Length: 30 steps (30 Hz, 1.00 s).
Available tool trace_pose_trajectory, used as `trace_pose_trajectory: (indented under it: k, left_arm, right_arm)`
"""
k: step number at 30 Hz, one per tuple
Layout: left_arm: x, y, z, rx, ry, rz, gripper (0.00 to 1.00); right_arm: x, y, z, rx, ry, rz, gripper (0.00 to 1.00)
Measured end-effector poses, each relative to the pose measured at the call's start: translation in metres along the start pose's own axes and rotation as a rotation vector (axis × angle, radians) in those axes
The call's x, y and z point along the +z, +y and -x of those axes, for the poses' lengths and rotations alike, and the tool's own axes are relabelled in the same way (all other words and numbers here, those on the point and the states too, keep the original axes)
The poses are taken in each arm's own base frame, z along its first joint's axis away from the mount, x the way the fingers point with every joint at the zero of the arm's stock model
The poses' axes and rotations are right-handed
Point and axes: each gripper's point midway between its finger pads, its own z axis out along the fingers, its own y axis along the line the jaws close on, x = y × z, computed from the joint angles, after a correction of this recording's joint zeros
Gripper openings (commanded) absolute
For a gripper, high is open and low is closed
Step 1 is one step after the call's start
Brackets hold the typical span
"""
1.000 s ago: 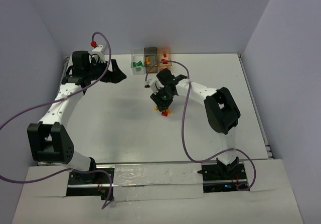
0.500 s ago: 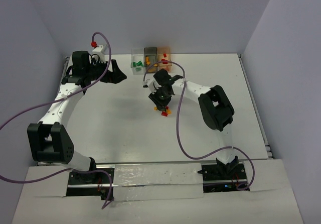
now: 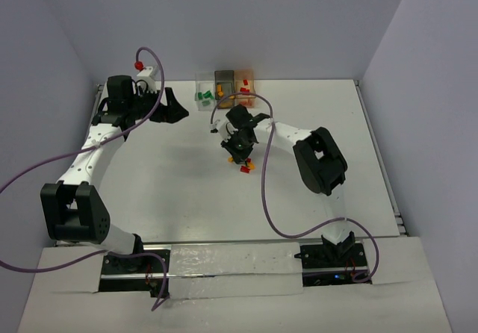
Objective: Sort the legos into containers by color
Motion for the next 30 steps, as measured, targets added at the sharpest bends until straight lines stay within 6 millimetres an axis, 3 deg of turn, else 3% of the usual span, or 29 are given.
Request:
trace_pose_trajectory:
  k: [4,7,11,15,21,30]
  left_arm:
    - [0.002,-0.002,-0.001,-0.034,-0.011,-0.013,0.87]
    - [0.005,-0.006,-0.012,-0.069,-0.004,-0.043,0.85]
    - [0.007,-0.02,-0.041,-0.059,0.034,-0.08,0.81]
    - [0.014,-0.052,-0.054,0.049,0.061,-0.148,0.83]
    - [0.014,-0.062,-0.054,0.152,0.052,-0.177,0.88]
    - [0.022,-0.088,-0.073,0.324,0.098,-0.245,0.76]
  right_arm:
    - [-0.006,0.003,0.001,0.007,-0.008,0.007,0.0]
    - [-0.023,0.009,0.013,0.051,-0.052,0.019,0.0]
    - [-0.064,0.019,0.054,0.14,-0.187,0.054,0.0]
    - [-0.1,0.033,0.09,0.231,-0.318,0.117,0.0]
    - [-0.11,0.054,0.095,0.328,-0.332,0.252,0.0]
    - [-0.122,0.064,0.094,0.407,-0.337,0.413,0.0]
